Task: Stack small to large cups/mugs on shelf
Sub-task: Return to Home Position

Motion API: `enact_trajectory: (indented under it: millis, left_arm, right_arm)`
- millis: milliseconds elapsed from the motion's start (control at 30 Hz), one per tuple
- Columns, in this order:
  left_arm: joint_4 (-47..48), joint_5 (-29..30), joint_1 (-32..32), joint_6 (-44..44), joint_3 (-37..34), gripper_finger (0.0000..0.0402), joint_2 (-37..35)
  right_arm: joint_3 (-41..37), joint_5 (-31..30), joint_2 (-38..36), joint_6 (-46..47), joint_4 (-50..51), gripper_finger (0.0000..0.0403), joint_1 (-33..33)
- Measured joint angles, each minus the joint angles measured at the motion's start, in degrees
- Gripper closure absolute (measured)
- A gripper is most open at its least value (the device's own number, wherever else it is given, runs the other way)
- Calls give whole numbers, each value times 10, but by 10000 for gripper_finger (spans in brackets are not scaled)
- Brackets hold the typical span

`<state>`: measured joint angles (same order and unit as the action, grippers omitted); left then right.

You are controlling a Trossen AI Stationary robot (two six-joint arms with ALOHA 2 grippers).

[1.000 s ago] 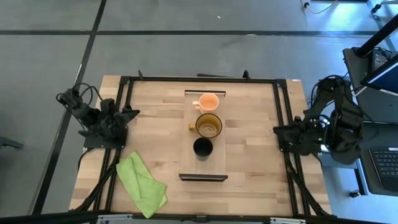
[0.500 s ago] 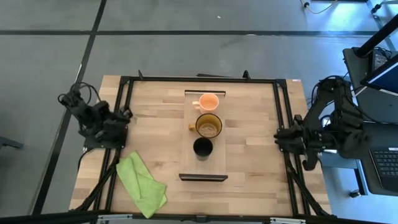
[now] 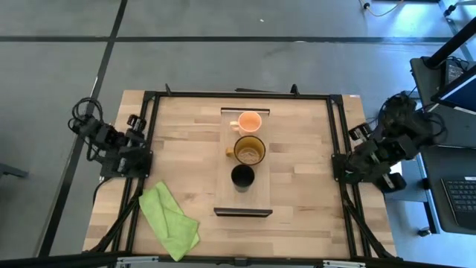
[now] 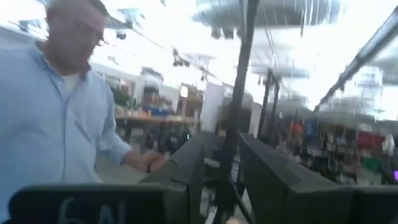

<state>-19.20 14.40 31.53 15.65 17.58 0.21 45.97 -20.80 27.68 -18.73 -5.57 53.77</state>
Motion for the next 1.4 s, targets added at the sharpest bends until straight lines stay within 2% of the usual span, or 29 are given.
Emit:
enact_trajectory:
  millis: [133, 267, 333, 400, 500, 600, 700, 800, 900, 933, 1000, 1067, 1267, 1400]
  left_arm:
    - [47, 80, -28, -8, -1, 321, 0]
    - [74, 115, -68, -26, 0, 321, 0]
    - [138, 162, -90, -76, -1, 321, 0]
    - [206, 169, -113, -146, -1, 321, 0]
    - [308, 141, -146, -257, -1, 321, 0]
    - [371, 89, -171, -334, -2, 321, 0]
    - [389, 59, -188, -375, -17, 321, 0]
    - [353, 50, -202, -414, -67, 321, 0]
    - [198, 9, -217, -439, -159, 321, 1]
    - [158, -11, -222, -436, -171, 321, 1]
    - [137, -23, -237, -420, -169, 321, 20]
    - [163, -31, -257, -411, -171, 321, 15]
    - [180, -130, -319, -423, -172, 321, 2]
    - [182, -167, -354, -422, -172, 321, 3]
  right_arm:
    - [-100, 61, -69, -3, -65, 299, -57]
    - [-182, 77, -140, 0, -77, 299, -104]
    - [-216, 79, -181, 4, -75, 299, -122]
    - [-246, 78, -223, 10, -73, 299, -136]
    - [-284, 80, -278, 36, -62, 299, -147]
    - [-297, 84, -274, 61, -43, 299, -151]
    - [-318, 81, -276, 79, -54, 299, -151]
    - [-341, 72, -274, 96, -53, 299, -152]
    - [-381, 73, -275, 91, -124, 299, -152]
    - [-395, 82, -275, 82, -149, 299, -152]
    - [-417, 89, -276, 70, -201, 299, -151]
    - [-437, 86, -275, 64, -229, 299, -152]
    - [-456, 66, -275, 49, -243, 299, -152]
    - [-456, -16, -275, -14, -197, 299, -156]
